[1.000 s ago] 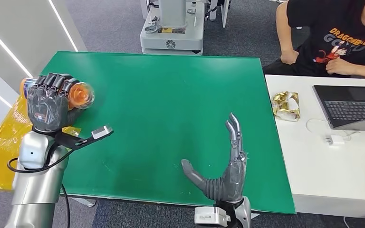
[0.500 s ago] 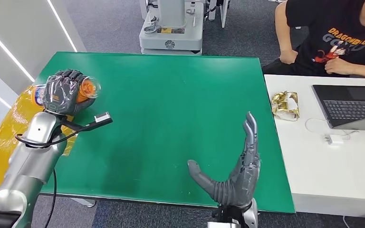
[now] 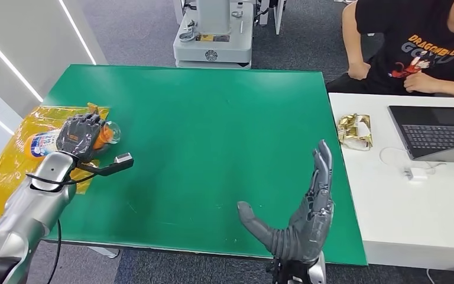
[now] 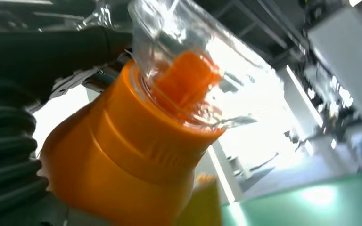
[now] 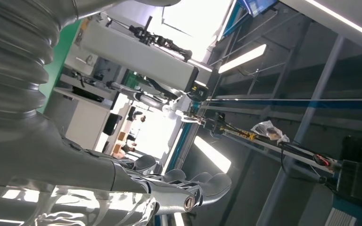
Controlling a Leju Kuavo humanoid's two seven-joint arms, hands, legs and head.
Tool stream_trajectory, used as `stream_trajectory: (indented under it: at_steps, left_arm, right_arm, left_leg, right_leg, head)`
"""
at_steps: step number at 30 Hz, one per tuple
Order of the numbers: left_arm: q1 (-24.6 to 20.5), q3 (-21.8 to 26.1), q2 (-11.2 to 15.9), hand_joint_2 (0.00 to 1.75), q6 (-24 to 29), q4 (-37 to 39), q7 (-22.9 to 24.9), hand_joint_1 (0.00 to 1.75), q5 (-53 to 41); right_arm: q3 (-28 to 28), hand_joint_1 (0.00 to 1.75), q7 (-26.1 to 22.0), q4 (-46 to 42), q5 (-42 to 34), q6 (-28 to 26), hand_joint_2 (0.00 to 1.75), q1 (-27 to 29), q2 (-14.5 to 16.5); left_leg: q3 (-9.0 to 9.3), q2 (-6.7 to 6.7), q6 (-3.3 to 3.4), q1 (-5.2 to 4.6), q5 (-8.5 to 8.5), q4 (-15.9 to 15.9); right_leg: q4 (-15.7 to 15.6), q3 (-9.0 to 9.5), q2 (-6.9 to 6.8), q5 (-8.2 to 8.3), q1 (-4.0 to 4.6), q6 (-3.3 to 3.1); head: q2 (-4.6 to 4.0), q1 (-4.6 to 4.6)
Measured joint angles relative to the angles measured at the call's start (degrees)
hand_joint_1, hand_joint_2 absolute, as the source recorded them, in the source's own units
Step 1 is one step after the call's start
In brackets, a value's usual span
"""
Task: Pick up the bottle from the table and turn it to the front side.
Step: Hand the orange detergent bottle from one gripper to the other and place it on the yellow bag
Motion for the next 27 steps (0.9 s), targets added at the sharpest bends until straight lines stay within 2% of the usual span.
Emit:
stream_trajectory:
  at_steps: [5, 13, 27]
  left_arm:
    - [-0.4, -1.1, 0.3, 1.75, -0.5, 4.3, 1.3, 1.75, -1.6]
    - [-0.1, -2.1, 0.6, 1.75, -0.3, 8.2, 0.6, 1.75, -2.1]
    - [0.7, -2.6, 0.1, 1.75, -0.2, 9.8, -4.1, 1.75, -2.1]
  right_arm:
    - [-0.5, 0.0, -0.7, 0.0, -0.1, 0.0, 1.75, 0.3, 0.0]
    - [-0.7, 0.0, 0.1, -0.1, -0.4, 0.0, 1.75, 0.3, 0.0]
    - [-0.7, 0.0, 0.6, -0.1, -1.0, 0.0, 1.75, 0.3, 0.0]
  left_leg:
    - [0.0, -0.01, 0.0, 0.0, 0.0, 0.0]
    - [-0.01, -0.02, 0.0, 0.01, 0.0, 0.0]
    - [-0.01, -0.02, 0.0, 0.01, 0.0, 0.0]
  right_leg:
    - [0.0, 0.01, -0.01, 0.0, 0.0, 0.0]
    - [0.0, 0.01, -0.01, 0.0, 0.0, -0.01]
    - [0.0, 0.02, -0.02, 0.01, 0.0, -0.01]
  head:
    - [0.0, 0.0]
    - [0.0, -0.01]
    - [0.0, -0.01]
